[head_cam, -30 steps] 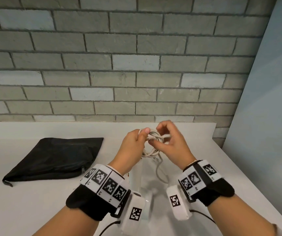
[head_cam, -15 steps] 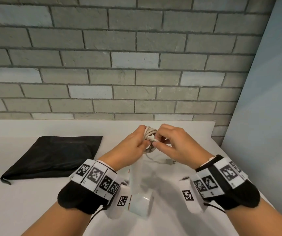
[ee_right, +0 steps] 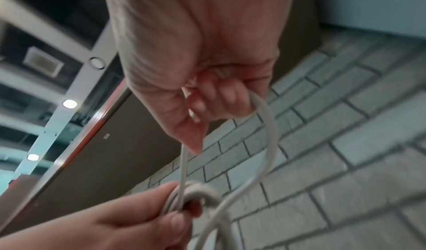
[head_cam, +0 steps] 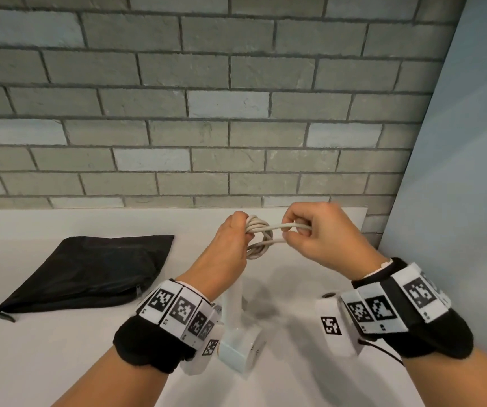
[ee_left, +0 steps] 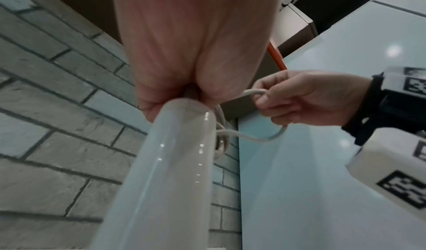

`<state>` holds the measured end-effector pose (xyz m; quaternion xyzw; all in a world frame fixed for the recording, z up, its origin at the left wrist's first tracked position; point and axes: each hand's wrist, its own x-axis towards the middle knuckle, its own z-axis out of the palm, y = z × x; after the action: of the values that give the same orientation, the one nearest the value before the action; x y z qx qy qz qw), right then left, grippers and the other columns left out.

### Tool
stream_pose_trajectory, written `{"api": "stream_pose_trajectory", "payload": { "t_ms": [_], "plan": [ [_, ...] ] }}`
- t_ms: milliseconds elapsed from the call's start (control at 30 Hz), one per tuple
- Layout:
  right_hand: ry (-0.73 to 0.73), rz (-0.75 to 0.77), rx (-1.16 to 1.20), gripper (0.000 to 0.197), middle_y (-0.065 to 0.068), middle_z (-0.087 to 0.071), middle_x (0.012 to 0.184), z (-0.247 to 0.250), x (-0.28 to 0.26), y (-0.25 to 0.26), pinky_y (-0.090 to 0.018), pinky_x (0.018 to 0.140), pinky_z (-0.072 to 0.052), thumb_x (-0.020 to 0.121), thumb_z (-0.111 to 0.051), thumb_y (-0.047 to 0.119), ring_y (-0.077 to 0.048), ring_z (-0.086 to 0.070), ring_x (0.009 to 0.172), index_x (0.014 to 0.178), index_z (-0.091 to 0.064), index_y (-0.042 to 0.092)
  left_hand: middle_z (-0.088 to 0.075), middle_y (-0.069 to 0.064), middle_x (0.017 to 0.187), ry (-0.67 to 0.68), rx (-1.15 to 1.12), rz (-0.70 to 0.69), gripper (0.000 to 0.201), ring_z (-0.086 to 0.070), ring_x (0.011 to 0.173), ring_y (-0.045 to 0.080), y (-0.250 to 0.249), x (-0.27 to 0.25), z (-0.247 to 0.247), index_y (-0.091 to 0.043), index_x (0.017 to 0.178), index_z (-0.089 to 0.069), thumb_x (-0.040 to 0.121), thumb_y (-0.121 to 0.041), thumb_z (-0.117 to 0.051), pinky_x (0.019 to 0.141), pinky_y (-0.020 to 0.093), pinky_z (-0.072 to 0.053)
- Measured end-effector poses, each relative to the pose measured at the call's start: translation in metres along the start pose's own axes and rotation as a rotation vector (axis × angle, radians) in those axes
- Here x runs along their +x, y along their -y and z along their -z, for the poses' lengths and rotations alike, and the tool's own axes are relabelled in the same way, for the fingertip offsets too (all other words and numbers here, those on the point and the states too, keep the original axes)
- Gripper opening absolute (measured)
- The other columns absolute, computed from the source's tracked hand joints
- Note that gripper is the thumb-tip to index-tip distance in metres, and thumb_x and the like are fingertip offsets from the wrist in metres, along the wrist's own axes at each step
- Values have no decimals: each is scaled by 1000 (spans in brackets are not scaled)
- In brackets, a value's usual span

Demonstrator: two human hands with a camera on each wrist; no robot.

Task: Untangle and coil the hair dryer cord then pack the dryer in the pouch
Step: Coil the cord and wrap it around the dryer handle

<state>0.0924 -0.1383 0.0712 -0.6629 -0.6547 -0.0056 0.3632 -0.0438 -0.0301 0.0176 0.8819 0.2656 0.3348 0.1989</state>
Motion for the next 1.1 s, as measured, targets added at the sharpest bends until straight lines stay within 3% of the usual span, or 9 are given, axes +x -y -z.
{"api": "stream_pose_trajectory", "payload": {
  "t_ms": [100,200,433,533,700,800,867,967,1100],
  "plan": [
    [-177,13,82,22,6,-38,42,24,-1,-2,-15,44,-27,75,-70,12,-7,-37,43,63,-57,25,-42,-14,79,-23,-34,3,7,-44,69,-1,-1,-1,7,-20,95,-33,95,-18,-40,64,0,-36],
    [-170,40,165,17,3,-40,46,46,-1,5,-12,46,-29,76,-67,6,-7,-34,44,66,-60,18,-42,-22,78,-4,-46,-60,6,-45,70,-5,-4,-4,7,-20,95,-35,96,-23,-40,65,1,-36],
    [-54,-18,-139,23,4,-49,47,63,2,15,-12,46,-33,82,-63,27,-9,-45,44,64,-59,14,-52,-5,87,-68,-21,-64,8,-47,72,3,6,-2,-1,-25,88,-36,96,-26,-38,61,10,-36],
    [-60,-66,178,27,4,-46,48,62,4,16,-13,46,-41,83,-61,23,-4,-49,40,67,-58,2,-51,-4,88,-78,-40,-57,9,-51,74,2,8,-2,-4,-24,87,-36,96,-23,-39,61,8,-37],
    [-162,4,398,21,-3,-38,49,62,12,30,-13,42,-28,79,-65,9,-3,-31,42,68,-57,-7,-49,-6,92,-68,-49,-51,11,-49,74,-9,8,-1,-8,-27,92,-35,96,-18,-37,63,2,-35],
    [-57,56,831,6,1,-50,51,67,10,42,-16,45,-38,78,-62,7,-7,-44,47,81,-64,3,-49,-3,93,-81,-49,-58,7,-47,78,9,8,1,-8,-25,89,-36,96,-26,-36,63,12,-32],
    [20,122,1014,19,1,-55,61,68,8,50,-19,48,-42,81,-57,9,-9,-50,53,98,-64,7,-50,-2,93,-85,-52,-59,10,-46,80,12,7,1,-9,-25,87,-37,96,-29,-35,64,12,-34],
    [-43,238,862,29,-1,-54,70,69,7,59,-14,43,-28,86,-53,5,-3,-39,49,114,-59,12,-47,-1,92,-94,-47,-62,9,-44,76,11,6,0,-9,-25,89,-36,97,-30,-35,63,12,-33],
    [-330,230,331,28,8,-51,71,69,8,38,-7,50,-35,92,-45,2,3,-48,52,113,-59,12,-46,-4,85,-102,-42,-67,16,-45,75,15,7,-1,-7,-22,86,-37,96,-34,-33,61,21,-24]
  ]
}}
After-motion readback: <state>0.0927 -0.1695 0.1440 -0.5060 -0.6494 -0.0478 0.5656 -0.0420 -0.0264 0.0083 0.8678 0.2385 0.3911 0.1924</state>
